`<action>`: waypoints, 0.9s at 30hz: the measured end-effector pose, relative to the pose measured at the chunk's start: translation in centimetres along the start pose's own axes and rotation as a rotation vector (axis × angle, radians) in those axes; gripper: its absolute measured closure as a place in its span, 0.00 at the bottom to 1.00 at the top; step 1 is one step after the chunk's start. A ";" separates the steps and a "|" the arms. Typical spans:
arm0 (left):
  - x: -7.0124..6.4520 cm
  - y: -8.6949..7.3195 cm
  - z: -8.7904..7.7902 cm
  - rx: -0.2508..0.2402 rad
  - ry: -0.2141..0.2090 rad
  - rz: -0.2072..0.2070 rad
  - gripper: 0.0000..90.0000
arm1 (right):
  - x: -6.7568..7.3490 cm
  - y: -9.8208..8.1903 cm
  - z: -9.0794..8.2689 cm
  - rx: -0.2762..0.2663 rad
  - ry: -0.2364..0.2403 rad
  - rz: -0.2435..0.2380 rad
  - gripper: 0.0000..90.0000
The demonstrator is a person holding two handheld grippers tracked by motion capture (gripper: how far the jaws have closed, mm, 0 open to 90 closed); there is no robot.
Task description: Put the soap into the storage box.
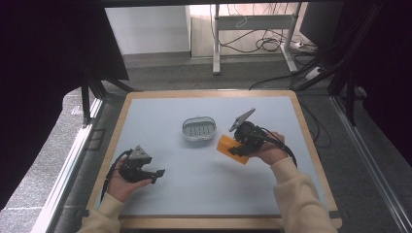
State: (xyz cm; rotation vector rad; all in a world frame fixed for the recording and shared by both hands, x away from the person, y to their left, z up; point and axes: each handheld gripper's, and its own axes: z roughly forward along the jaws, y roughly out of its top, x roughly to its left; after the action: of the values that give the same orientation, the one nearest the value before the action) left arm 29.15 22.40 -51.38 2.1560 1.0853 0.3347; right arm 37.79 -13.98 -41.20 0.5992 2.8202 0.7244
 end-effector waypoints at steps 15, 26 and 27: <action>-0.1 0.0 0.0 0.002 -0.001 0.006 0.29 | -0.9 1.4 0.5 0.007 0.001 -0.027 0.69; 0.0 0.0 0.0 -0.001 -0.001 0.005 0.29 | -1.6 2.6 0.9 0.002 0.012 -0.046 0.69; 0.0 0.0 0.0 0.000 -0.001 0.006 0.29 | -1.7 2.7 0.9 0.003 0.012 -0.047 0.69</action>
State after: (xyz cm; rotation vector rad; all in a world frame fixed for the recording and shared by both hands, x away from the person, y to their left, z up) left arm 29.16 22.39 -51.37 2.1591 1.0786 0.3362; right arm 40.44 -12.12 -40.54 0.5288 2.8364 0.7178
